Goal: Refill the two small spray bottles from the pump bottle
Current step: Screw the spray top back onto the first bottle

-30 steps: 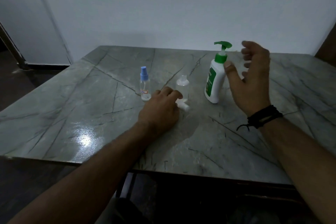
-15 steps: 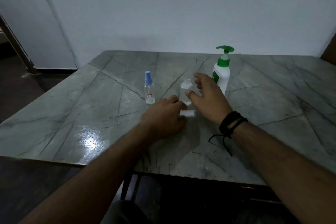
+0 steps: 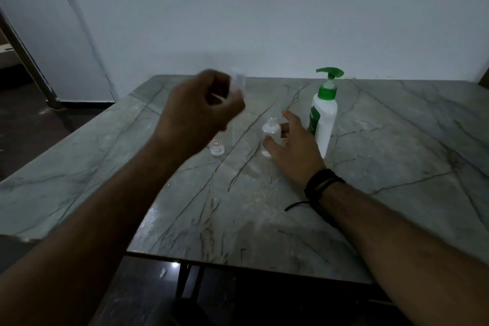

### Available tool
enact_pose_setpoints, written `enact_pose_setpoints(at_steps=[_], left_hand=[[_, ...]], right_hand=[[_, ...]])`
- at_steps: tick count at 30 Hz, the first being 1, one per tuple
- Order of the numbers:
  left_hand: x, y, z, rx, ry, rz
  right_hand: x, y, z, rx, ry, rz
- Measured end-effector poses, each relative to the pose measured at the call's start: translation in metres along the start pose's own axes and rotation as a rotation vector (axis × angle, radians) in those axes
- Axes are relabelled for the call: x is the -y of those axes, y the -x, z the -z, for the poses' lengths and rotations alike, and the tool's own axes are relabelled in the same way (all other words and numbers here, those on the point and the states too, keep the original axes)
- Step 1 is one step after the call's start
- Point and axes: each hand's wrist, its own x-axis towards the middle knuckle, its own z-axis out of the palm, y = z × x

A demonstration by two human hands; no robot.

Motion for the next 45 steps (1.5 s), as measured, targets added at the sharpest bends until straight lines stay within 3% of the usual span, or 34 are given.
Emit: enact_pose_setpoints(at_steps=[3, 7, 23, 32, 38, 45], left_hand=[[-0.004, -0.020, -0.002, -0.063, 0.231, 0.060], [0.000, -0.037, -0.015, -0.103, 0.338, 0.109], [0.018, -0.048, -0.057, -0.055, 0.254, 0.173], [0.031, -0.053, -0.064, 0.198, -0.047, 0.163], [0.023, -0.065, -0.063, 0.366, -0.108, 0.203], [0.018, -0.083, -0.062, 0.639, -0.423, 0.107]], right_hand=[[-0.005, -0.003, -0.005, 0.016, 0.081, 0.033], [-0.010, -0.004, -0.007, -0.018, 0.100, 0.093], [-0.007, -0.003, -0.006, -0.055, 0.108, 0.106], [-0.005, -0.002, -0.004, -0.035, 0.098, 0.079], [-0.005, -0.002, -0.004, -0.045, 0.092, 0.084], [-0.003, -0.002, -0.002, -0.029, 0.073, 0.071]])
